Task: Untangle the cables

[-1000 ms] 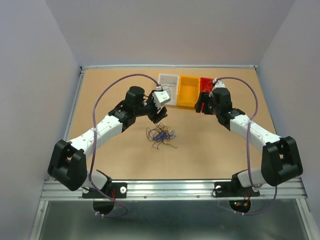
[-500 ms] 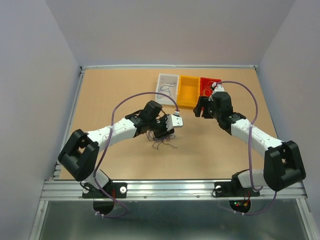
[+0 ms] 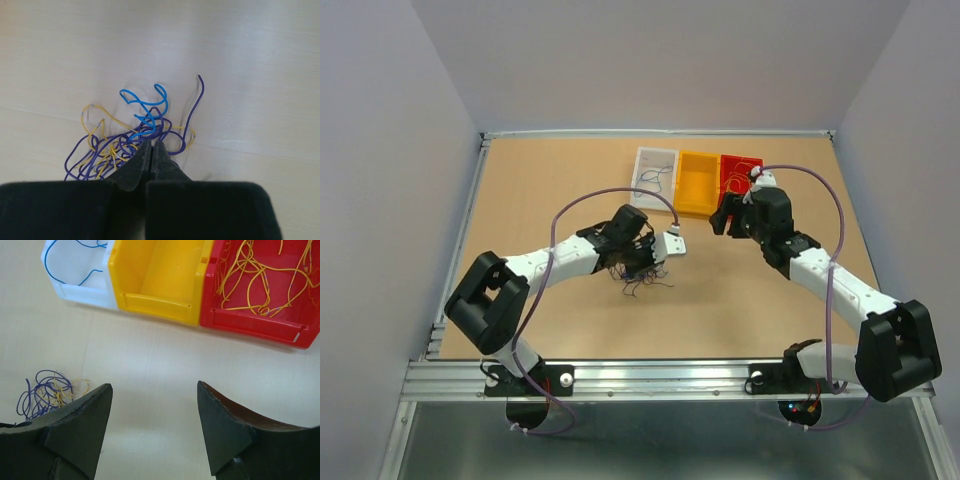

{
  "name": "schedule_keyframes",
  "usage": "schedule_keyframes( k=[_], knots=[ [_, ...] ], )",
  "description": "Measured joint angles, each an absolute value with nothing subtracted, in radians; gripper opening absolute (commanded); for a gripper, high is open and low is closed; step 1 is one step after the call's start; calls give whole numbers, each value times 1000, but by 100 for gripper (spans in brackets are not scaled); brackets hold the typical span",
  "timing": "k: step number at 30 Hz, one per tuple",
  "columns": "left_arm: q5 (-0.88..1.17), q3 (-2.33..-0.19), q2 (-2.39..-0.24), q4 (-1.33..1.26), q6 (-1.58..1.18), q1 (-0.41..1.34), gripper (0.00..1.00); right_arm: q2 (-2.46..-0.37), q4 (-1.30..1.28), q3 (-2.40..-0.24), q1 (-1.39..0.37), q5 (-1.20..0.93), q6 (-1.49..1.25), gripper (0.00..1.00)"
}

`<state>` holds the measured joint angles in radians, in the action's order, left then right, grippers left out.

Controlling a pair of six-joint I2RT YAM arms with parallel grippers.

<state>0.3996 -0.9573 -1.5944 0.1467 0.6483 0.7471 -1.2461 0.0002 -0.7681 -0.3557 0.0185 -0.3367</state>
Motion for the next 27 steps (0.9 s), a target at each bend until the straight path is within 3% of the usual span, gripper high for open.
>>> schedule_keyframes(
  k=[7, 11, 15, 27],
  knots=[
    [422, -931, -1414, 118, 630, 746, 0, -1243, 64, -742, -355, -109, -314, 75],
    [443, -907, -1291, 74, 594, 731, 0, -1235, 160, -688, -355, -294, -282, 81],
    [445, -893, -1179, 23, 539, 700, 0, -1221, 310, -625, -360, -500, -269, 81],
    [551, -1004, -1132, 54, 452, 690, 0, -1339, 624, -624, -569, -765, -252, 80]
  ],
)
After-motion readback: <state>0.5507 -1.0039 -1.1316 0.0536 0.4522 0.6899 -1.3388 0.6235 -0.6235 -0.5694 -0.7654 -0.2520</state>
